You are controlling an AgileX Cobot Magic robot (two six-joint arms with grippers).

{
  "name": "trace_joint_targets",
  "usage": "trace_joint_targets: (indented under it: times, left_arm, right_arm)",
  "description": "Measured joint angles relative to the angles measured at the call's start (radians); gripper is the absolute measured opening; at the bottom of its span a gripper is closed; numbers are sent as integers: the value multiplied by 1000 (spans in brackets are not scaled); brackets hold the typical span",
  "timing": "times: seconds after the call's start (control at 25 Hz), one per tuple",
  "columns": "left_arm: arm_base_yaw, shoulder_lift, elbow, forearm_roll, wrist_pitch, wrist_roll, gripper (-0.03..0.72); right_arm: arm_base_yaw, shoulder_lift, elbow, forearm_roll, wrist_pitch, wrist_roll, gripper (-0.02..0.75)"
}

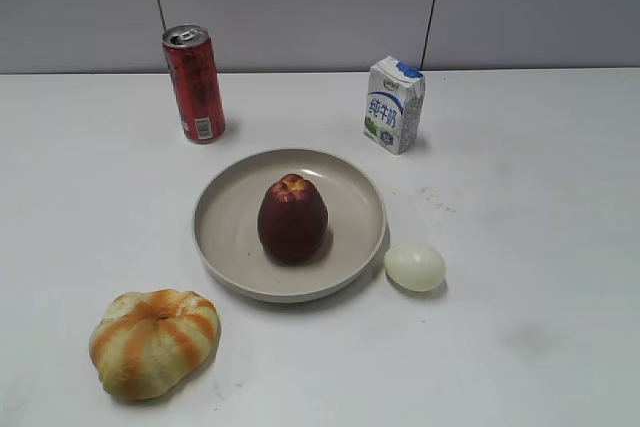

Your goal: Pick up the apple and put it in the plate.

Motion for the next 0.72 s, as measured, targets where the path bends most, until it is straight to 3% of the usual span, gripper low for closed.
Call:
trace_joint_targets:
  times: [0.4,0.72]
  left_arm:
    - [6,-14,3,0,0,0,588]
    - [118,-122,6,-1,-2,0,585]
  right_arm:
    - [0,0,0,0,0,0,585]
    - [0,0,0,0,0,0,585]
